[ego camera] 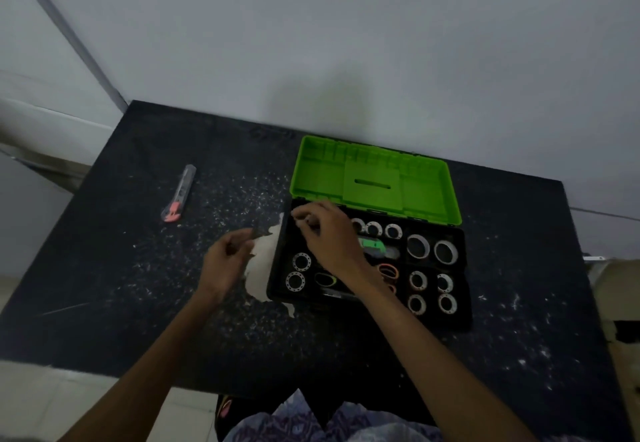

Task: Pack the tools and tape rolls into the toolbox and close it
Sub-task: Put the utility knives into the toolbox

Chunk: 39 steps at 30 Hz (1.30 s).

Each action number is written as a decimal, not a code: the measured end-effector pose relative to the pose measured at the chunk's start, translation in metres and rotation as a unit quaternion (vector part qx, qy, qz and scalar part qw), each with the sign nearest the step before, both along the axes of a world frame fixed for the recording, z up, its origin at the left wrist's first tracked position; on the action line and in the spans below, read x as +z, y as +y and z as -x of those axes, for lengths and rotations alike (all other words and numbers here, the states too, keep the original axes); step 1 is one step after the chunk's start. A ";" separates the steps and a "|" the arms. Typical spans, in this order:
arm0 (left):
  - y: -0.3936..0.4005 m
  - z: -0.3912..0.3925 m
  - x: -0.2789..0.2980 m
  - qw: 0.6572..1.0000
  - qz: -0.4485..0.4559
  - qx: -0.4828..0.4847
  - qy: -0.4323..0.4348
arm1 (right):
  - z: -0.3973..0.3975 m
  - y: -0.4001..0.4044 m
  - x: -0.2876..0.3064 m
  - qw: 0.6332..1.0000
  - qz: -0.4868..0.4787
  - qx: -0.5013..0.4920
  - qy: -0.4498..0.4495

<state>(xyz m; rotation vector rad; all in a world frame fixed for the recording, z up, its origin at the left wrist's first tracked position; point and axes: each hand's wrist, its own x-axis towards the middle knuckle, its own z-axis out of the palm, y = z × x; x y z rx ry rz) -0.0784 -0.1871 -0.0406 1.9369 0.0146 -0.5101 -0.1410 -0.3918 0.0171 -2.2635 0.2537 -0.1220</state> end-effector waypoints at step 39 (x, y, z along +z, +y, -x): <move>0.063 -0.126 0.010 0.923 -0.185 -0.201 -0.273 | -0.163 0.071 -0.036 0.966 0.211 0.142 -0.038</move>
